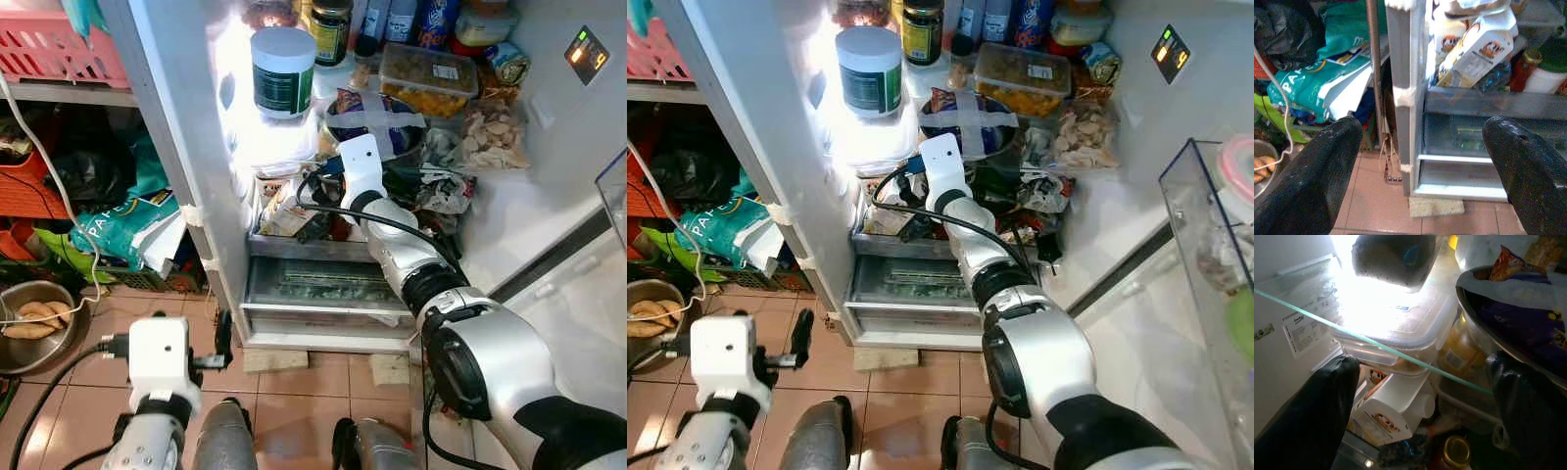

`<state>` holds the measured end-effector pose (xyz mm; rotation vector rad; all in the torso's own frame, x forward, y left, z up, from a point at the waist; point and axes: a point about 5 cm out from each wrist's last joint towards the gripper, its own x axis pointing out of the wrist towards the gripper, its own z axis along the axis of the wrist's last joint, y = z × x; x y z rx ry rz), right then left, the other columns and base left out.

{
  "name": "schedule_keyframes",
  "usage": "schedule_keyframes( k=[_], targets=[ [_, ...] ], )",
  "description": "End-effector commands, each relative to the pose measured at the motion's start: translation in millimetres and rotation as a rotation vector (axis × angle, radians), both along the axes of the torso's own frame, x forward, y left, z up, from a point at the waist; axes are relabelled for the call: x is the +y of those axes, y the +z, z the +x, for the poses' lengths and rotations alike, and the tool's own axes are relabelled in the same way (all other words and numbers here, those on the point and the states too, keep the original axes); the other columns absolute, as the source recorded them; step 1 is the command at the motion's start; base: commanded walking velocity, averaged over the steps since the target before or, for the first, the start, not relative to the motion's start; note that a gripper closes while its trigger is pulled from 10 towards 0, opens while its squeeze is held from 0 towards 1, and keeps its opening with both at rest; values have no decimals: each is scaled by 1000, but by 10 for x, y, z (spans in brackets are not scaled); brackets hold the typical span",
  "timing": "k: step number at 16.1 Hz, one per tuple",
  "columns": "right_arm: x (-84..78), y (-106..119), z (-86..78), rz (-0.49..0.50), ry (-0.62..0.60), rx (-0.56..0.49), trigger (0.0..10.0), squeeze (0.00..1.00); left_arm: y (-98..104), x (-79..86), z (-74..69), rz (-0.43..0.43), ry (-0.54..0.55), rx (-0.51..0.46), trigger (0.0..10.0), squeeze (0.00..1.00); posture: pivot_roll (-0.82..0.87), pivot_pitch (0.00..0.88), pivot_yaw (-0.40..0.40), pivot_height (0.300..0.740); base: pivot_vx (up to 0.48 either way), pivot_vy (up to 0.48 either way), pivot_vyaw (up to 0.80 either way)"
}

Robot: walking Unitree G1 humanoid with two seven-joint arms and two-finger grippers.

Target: Restocking fridge

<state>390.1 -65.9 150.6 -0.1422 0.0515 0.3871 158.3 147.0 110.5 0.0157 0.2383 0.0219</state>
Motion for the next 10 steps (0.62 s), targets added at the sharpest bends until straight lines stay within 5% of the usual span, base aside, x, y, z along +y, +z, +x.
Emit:
schedule_keyframes(
  k=[1,3,9,10],
  targets=[
    [-222,-30,2,2,-25,-25,10000,365,-36,9,19,3,4,13,10000,0,237,186,-63,740,0,0,0],
    [-414,-83,-50,3,-7,-60,10000,0,-43,10,112,4,-5,-6,10000,0,219,155,-60,740,0,0,0],
    [-693,-126,-453,-24,121,-201,10000,0,-58,-9,488,13,-55,-77,10000,0,123,18,-28,740,0,0,0],
    [-704,-171,-667,-25,136,-213,10000,0,-64,-33,561,17,-79,-93,10000,0,108,0,-21,740,0,0,0]
  ],
)
